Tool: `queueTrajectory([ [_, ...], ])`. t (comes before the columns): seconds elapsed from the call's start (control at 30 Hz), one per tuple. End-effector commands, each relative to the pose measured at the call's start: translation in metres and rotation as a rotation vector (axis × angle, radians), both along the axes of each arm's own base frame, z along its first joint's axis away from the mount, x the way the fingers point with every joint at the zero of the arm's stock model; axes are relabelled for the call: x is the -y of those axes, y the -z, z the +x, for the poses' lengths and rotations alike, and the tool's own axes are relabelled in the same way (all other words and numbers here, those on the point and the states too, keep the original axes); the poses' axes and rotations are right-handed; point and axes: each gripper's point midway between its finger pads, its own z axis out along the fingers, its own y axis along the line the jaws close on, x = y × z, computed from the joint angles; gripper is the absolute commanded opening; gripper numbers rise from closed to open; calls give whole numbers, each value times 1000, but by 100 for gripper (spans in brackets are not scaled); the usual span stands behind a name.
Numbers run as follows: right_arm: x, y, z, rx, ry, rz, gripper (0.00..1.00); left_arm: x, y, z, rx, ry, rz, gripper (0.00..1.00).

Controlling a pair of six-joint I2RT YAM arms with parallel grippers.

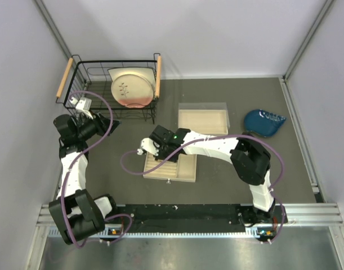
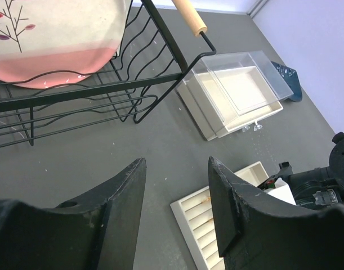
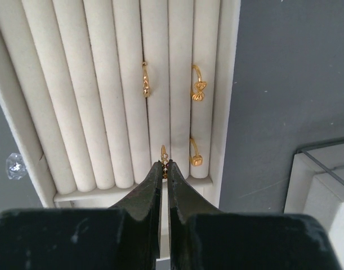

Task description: Organize the mixed jewelry

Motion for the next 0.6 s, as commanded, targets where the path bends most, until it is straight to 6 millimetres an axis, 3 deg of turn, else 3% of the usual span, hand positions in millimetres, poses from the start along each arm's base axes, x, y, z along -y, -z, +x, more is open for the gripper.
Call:
queueTrajectory([
  [0.0, -3, 7, 2, 31, -9, -9, 0, 0, -1, -2, 21, 29, 12, 53],
  [0.57, 0, 15, -5, 3, -20, -10, 0, -1, 1, -2, 9, 34, 7, 52],
])
